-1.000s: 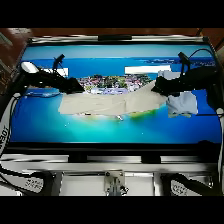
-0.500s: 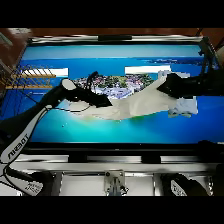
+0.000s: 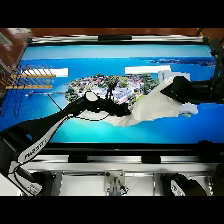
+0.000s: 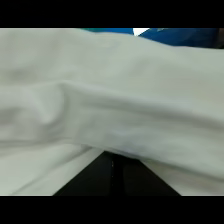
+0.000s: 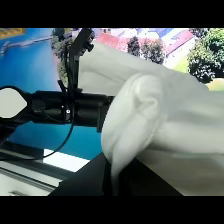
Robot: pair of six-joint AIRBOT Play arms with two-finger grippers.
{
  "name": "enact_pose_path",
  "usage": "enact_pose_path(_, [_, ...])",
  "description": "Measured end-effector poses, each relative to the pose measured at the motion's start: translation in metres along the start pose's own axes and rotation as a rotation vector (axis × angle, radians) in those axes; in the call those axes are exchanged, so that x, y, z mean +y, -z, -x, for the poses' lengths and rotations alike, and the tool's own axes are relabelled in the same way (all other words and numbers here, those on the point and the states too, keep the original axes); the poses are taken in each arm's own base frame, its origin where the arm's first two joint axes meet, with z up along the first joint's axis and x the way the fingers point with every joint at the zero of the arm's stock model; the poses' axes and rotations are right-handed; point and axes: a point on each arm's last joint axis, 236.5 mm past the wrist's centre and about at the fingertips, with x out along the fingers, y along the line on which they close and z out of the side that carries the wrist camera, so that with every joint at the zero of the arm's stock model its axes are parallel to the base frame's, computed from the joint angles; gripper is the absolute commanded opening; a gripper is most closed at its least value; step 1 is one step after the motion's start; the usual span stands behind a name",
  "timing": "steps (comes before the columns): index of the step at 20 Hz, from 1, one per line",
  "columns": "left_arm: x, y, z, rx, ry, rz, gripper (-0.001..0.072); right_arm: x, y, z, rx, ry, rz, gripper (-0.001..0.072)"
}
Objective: Fold the shirts.
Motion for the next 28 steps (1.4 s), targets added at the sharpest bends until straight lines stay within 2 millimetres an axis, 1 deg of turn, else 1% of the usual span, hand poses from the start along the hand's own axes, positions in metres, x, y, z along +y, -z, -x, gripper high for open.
enact_pose_path(2, [-0.008,-0.014,0.017,-0.030,0.024,-0.009,0.0032,-0.003,0.000,-0.005,0.010,0.004,-0.004,0.0062])
enact_pose_path(3, [-0.012,-0.026,0.031,-0.061,0.032,-0.021,0.0032,-0.004,-0.001,-0.010,0.021,0.006,-0.001,0.0062])
enact_pose_path(4, [-0.018,-0.037,0.048,-0.088,0.039,-0.038,0.0032,-0.003,0.000,-0.017,0.036,0.001,0.006,0.0062])
enact_pose_path(6, [-0.032,-0.062,0.097,-0.162,0.045,-0.088,0.0032,0.004,0.000,-0.039,0.063,-0.017,0.032,0.0061])
enact_pose_path(7, [-0.036,-0.074,0.124,-0.210,0.035,-0.115,0.0033,0.010,-0.001,-0.052,0.071,-0.031,0.046,0.0061])
enact_pose_path(9, [-0.048,-0.096,0.190,-0.317,0.014,-0.173,0.0033,0.029,0.001,-0.086,0.090,-0.082,0.070,0.0061])
enact_pose_path(10, [-0.053,-0.107,0.227,-0.385,-0.001,-0.197,0.0033,0.041,0.002,-0.104,0.098,-0.113,0.078,0.0061])
enact_pose_path(12, [-0.061,-0.121,0.301,-0.526,-0.041,-0.234,0.0033,0.065,0.014,-0.146,0.130,-0.173,0.085,0.0062])
enact_pose_path(14, [-0.068,-0.123,0.368,-0.650,-0.088,-0.266,0.0033,0.079,0.030,-0.191,0.165,-0.200,0.078,0.0062])
enact_pose_path(16, [-0.075,-0.116,0.423,-0.752,-0.132,-0.291,0.0033,0.085,0.053,-0.238,0.205,-0.205,0.059,0.0063])
enact_pose_path(17, [-0.077,-0.112,0.443,-0.789,-0.155,-0.300,0.0034,0.087,0.064,-0.260,0.219,-0.206,0.044,0.0075])
enact_pose_path(18, [-0.080,-0.105,0.459,-0.811,-0.172,-0.309,0.0034,0.088,0.073,-0.278,0.226,-0.206,0.025,0.0141])
enact_pose_path(19, [-0.084,-0.097,0.469,-0.821,-0.183,-0.318,0.0034,0.090,0.079,-0.294,0.222,-0.207,0.003,0.0365])
enact_pose_path(20, [-0.085,-0.091,0.476,-0.826,-0.193,-0.323,0.0033,0.091,0.083,-0.308,0.209,-0.210,-0.021,0.0554])
enact_pose_path(22, [-0.088,-0.081,0.481,-0.817,-0.204,-0.331,0.0034,0.093,0.084,-0.324,0.180,-0.212,-0.055,0.0554])
enact_pose_path(24, [-0.088,-0.074,0.480,-0.798,-0.205,-0.330,0.0034,0.092,0.077,-0.328,0.151,-0.214,-0.079,0.0554])
enact_pose_path(26, [-0.083,-0.070,0.479,-0.788,-0.209,-0.319,0.0034,0.085,0.068,-0.321,0.147,-0.208,-0.077,0.0554])
enact_pose_path(28, [-0.080,-0.067,0.476,-0.775,-0.207,-0.310,0.0034,0.067,0.058,-0.305,0.171,-0.174,-0.036,0.0555])
